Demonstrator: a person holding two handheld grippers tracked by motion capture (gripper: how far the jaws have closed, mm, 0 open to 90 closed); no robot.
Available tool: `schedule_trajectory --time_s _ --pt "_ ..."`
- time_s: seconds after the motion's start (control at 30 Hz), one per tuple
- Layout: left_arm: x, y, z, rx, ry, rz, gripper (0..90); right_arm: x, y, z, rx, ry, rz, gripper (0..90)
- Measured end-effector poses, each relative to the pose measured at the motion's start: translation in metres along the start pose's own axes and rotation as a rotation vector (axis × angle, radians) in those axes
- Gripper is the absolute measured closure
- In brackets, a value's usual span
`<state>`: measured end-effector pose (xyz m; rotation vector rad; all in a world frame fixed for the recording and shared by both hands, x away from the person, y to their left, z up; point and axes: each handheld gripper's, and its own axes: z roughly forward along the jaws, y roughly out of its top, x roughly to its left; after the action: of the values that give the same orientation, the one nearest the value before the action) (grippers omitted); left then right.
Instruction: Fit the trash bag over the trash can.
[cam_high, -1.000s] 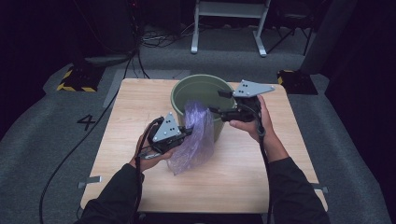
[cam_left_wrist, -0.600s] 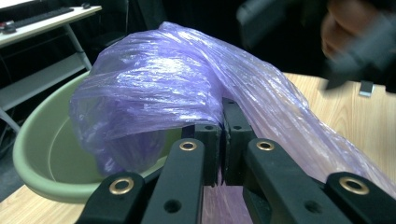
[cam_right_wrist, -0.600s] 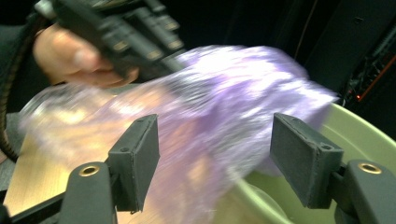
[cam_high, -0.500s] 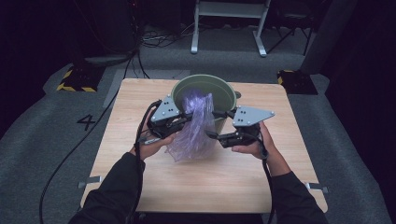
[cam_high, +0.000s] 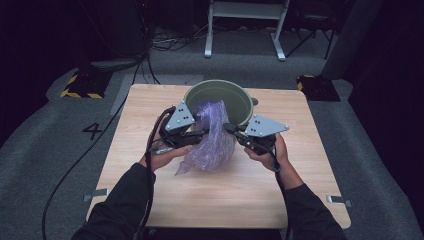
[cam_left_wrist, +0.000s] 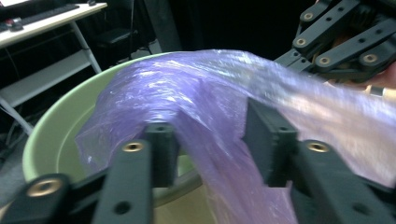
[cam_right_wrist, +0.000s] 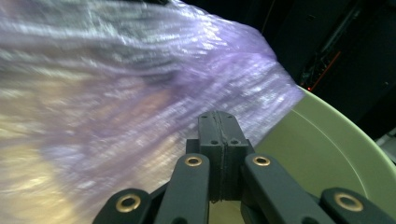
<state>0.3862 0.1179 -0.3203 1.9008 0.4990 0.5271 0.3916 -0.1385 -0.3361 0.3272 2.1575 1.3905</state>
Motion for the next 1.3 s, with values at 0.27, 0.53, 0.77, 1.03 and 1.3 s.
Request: schedule_trajectory --time_s 0.27,0.53,0.77,1.03,1.3 --pt "0.003 -0.013 -0.004 0.014 -0.004 -0.033 43.1 -0.014 -0.01 -0.003 -0.023 -0.033 0.08 90.0" --pt "-0.007 -0.012 0.003 0.041 0.01 0.048 75.7 -0.001 -0.01 -0.025 -0.082 0.053 0.079 41.9" --pt "-0.006 -0.006 0.006 0.052 0.027 0.062 85.6 0.026 -0.011 -0.041 -0.089 0.122 -0.005 26.2" --pt "-0.004 -0.001 0.012 0.057 0.021 0.045 85.3 0.06 -0.023 -0.028 -0.071 0.053 -0.139 23.2" --pt "-0.006 0.001 0.014 0.061 0.006 0.052 84.6 0.064 -0.026 -0.011 -0.015 -0.108 -0.201 59.3"
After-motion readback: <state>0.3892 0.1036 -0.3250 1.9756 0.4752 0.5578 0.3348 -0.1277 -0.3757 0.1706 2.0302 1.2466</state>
